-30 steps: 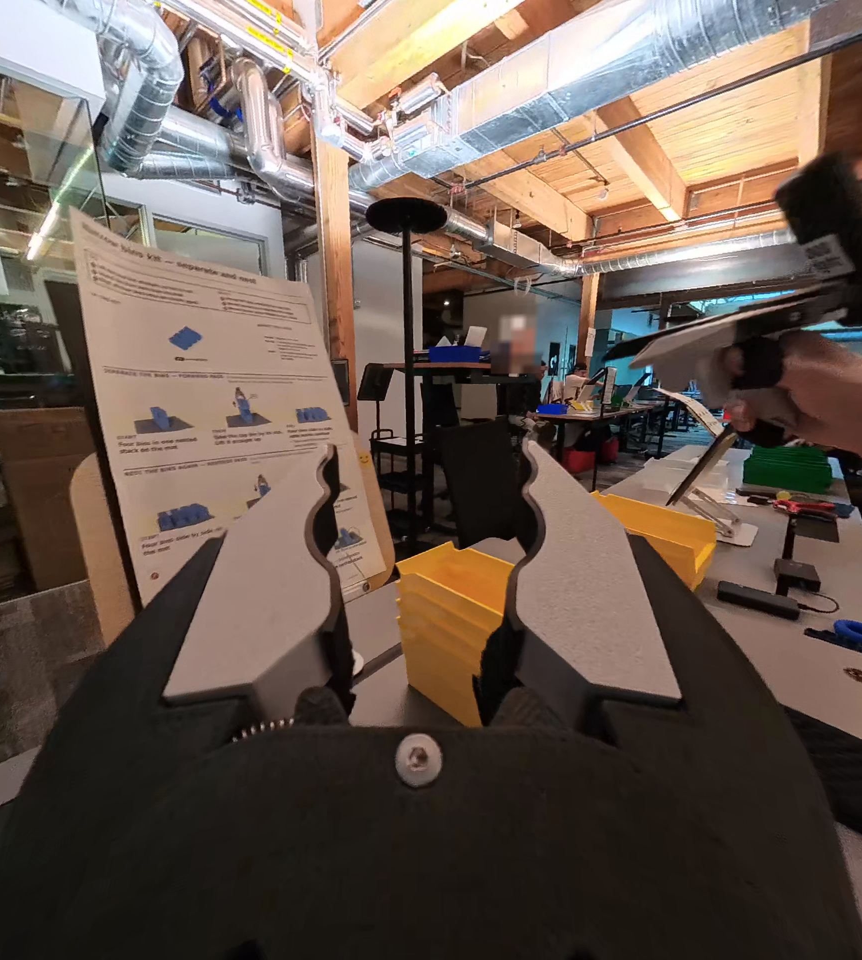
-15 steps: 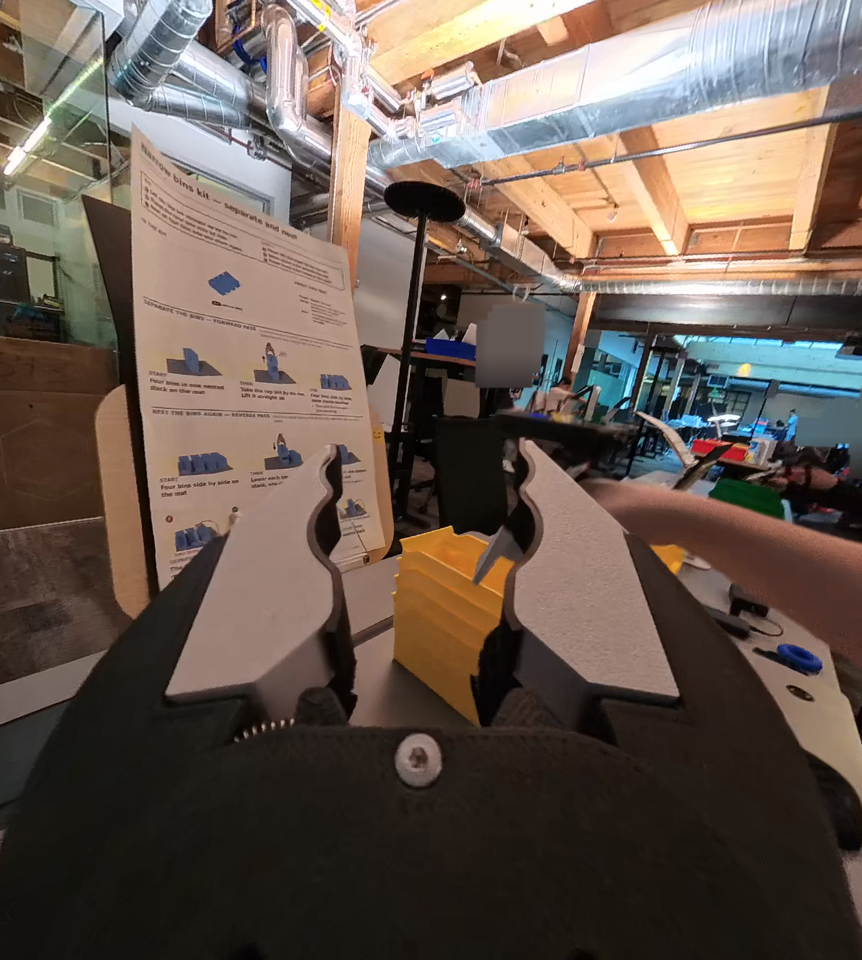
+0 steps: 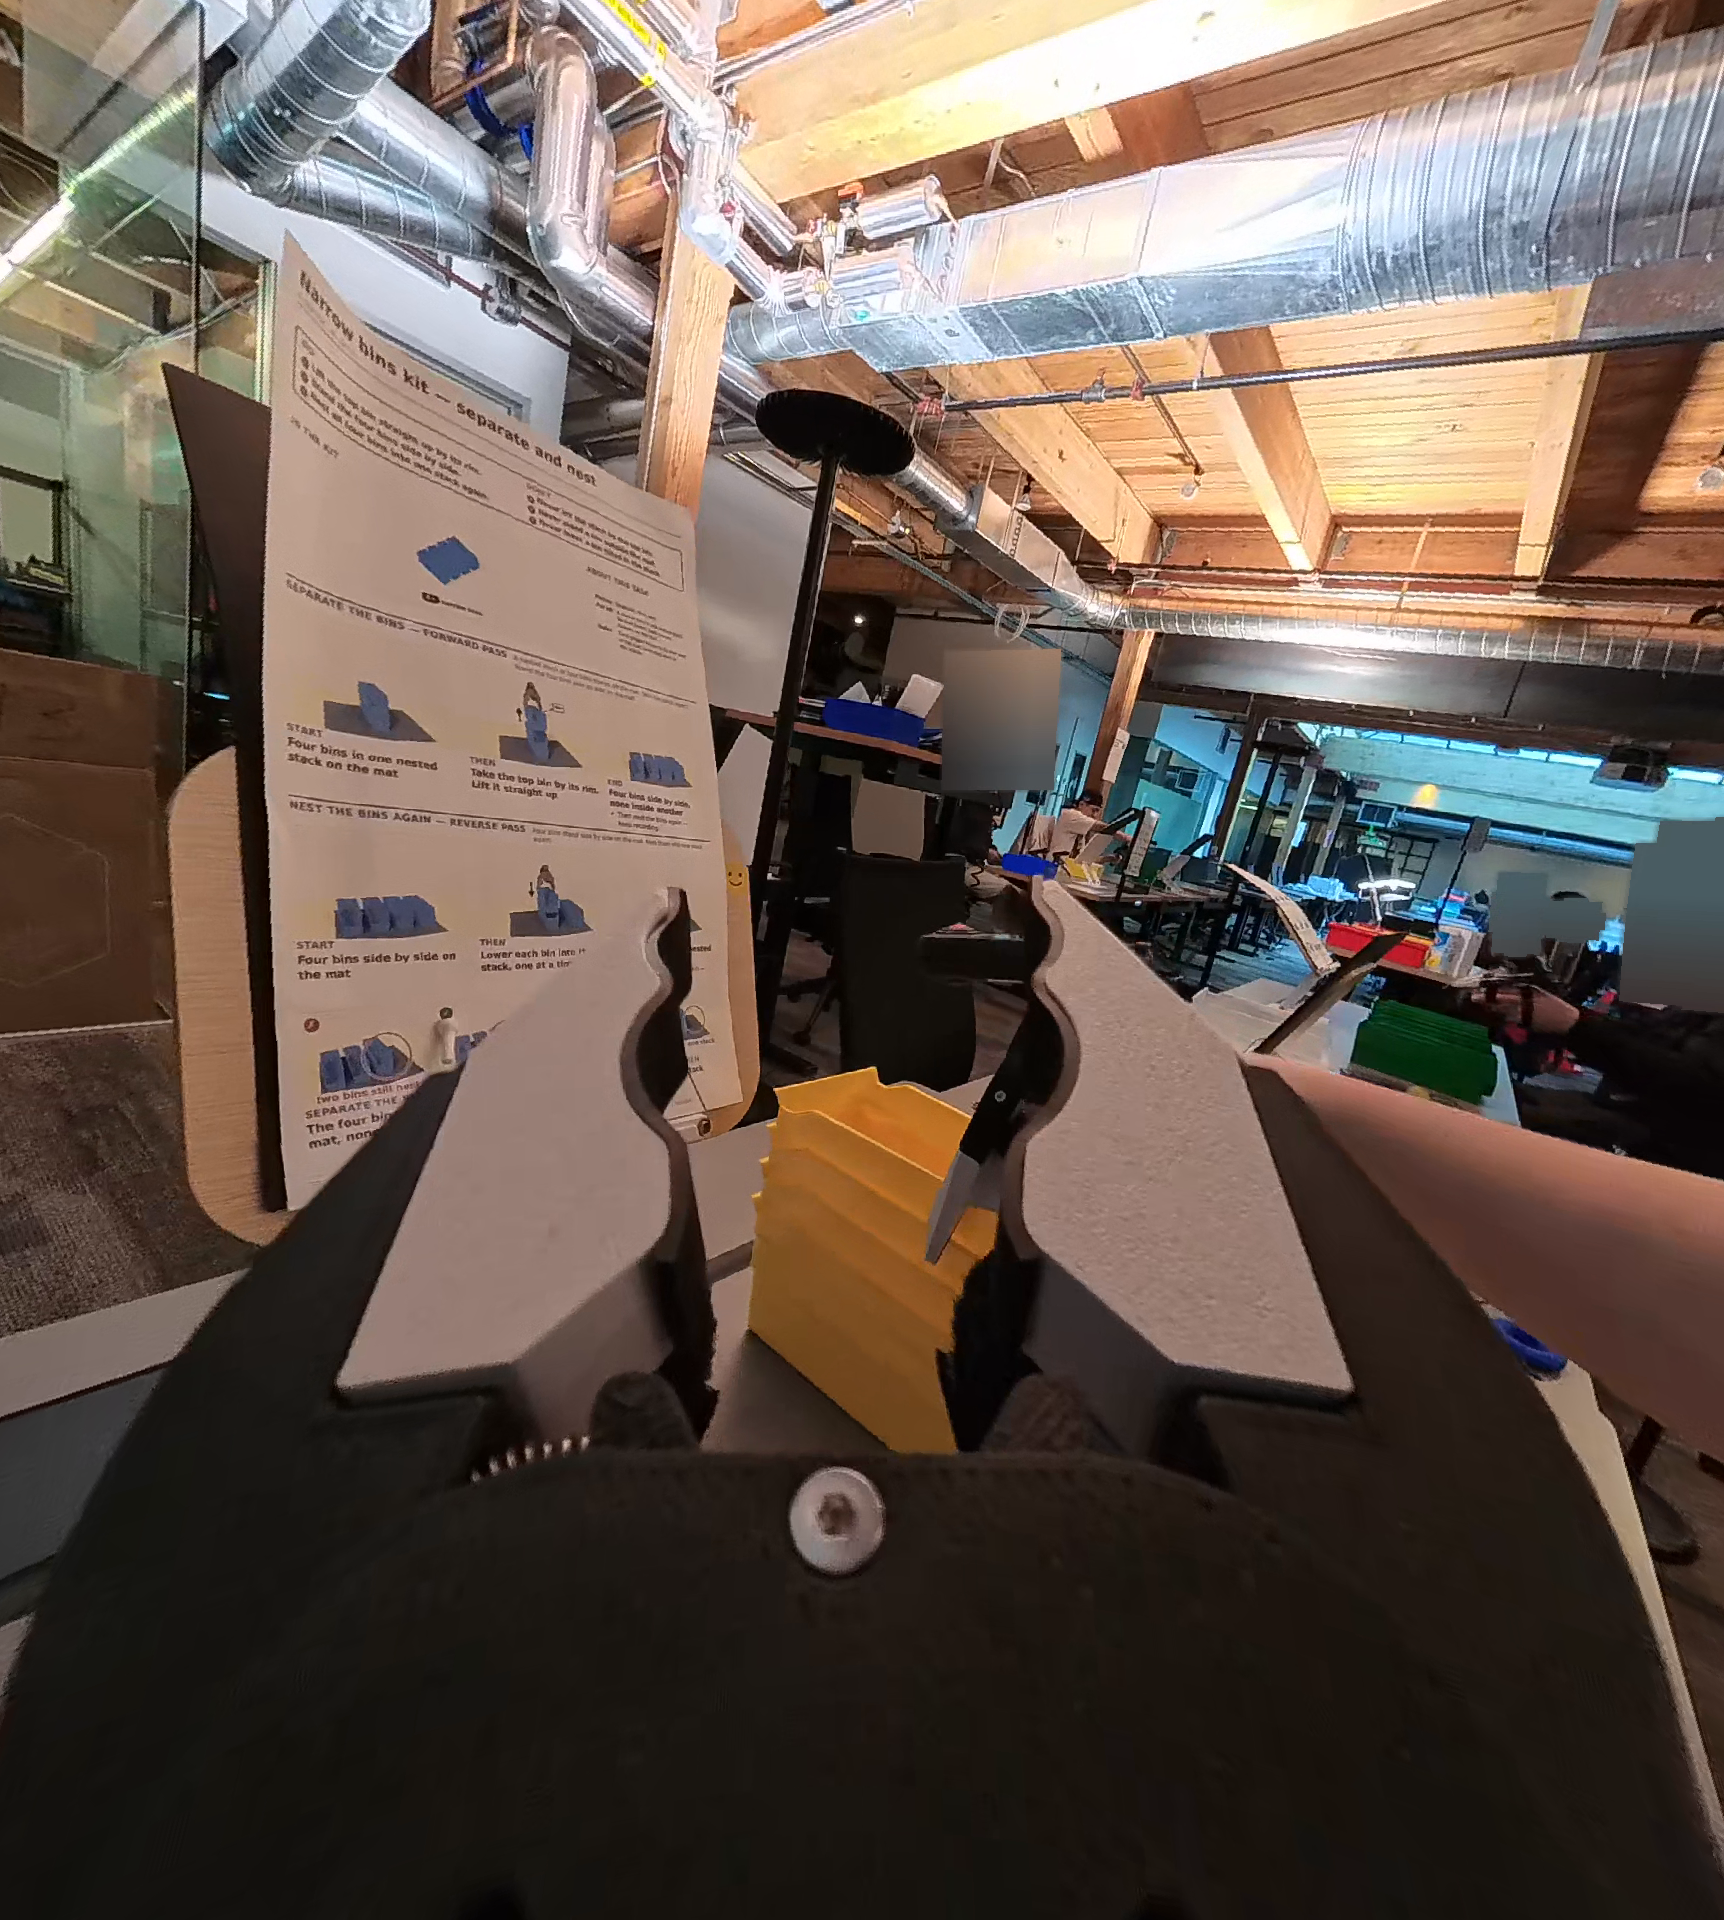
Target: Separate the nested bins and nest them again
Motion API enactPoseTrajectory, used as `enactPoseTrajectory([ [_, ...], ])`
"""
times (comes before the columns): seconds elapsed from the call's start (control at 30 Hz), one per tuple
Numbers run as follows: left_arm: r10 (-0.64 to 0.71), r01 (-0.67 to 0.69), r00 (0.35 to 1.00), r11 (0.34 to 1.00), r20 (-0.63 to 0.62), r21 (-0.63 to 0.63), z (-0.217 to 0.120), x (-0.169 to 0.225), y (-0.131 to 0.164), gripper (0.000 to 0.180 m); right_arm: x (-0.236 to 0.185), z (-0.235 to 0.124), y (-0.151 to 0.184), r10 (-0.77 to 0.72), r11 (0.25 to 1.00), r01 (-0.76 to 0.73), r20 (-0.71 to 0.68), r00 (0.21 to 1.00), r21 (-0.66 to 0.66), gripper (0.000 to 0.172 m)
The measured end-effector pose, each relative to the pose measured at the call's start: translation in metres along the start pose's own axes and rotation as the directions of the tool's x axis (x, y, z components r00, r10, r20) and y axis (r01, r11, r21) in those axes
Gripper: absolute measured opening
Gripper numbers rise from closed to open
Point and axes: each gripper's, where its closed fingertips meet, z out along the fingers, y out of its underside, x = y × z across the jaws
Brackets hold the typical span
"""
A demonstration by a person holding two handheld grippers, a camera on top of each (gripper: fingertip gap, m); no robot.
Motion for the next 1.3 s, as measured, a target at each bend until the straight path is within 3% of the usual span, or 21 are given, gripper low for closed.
enactPoseTrajectory([
  [0.3, 0.018, -0.018, 1.000, 0.999, 0.001, -0.027, 0.006, 0.007, 0.005, 0.062, 0.000, -0.005, 0.001, 0.026, 0.999, -0.025, 0.034, 0.999, -0.042, 0.115],
  [0.8, -0.056, 0.056, 0.998, 0.998, -0.022, -0.037, 0.011, 0.006, 0.009, 0.058, 0.001, -0.026, 0.005, 0.031, 0.997, -0.028, 0.040, 0.999, -0.075, 0.114],
  [1.1, -0.054, 0.054, 0.999, 0.997, -0.004, -0.050, 0.012, 0.003, 0.012, 0.059, 0.008, -0.095, -0.010, 0.000, 1.000, -0.002, 0.076, 0.997, 0.026, 0.115],
  [1.3, -0.049, 0.050, 0.999, 0.997, 0.005, -0.064, 0.012, 0.001, 0.014, 0.059, 0.058, -0.141, -0.009, 0.027, 0.996, -0.030, 0.036, 0.999, 0.089, 0.116],
])
